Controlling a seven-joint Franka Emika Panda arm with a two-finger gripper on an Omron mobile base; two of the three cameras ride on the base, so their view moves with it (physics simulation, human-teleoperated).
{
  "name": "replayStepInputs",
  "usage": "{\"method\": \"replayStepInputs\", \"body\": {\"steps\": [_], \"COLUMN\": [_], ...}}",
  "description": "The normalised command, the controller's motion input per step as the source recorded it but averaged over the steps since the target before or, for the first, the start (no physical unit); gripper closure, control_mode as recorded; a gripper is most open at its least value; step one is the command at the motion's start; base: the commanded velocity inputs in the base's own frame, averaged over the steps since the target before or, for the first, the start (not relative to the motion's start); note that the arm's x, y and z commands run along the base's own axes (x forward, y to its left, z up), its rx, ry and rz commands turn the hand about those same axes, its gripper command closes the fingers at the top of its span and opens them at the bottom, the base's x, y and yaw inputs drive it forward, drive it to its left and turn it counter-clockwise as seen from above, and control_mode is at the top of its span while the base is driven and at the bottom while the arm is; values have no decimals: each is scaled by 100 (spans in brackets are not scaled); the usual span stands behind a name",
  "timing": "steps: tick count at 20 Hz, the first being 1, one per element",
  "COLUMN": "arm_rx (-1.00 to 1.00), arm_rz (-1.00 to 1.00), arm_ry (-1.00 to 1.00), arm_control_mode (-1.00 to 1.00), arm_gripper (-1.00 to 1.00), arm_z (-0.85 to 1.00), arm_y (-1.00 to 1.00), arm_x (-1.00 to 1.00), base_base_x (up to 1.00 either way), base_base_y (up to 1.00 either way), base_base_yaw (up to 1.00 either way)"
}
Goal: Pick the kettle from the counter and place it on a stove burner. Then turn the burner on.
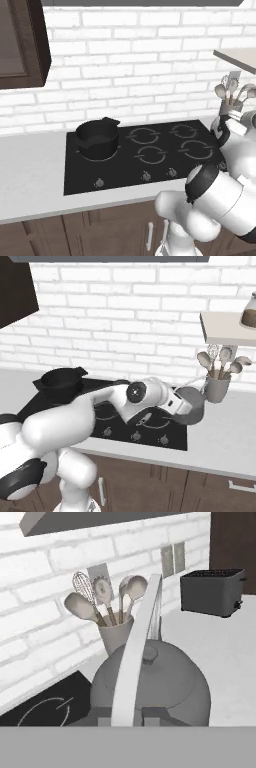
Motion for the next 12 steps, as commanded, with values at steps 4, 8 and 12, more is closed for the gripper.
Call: {"method": "replayStepInputs", "body": {"steps": [4, 8, 12], "arm_rx": [-8, -5, -1], "arm_rz": [22, 28, 36], "arm_ry": [23, 25, 10], "arm_control_mode": [-100, -100, -100], "arm_gripper": [100, 100, 100], "arm_z": [48, 31, 0], "arm_y": [79, 72, 54], "arm_x": [0, 0, 2], "base_base_x": [0, 0, 0], "base_base_y": [0, 0, 0], "base_base_yaw": [0, 0, 0]}}
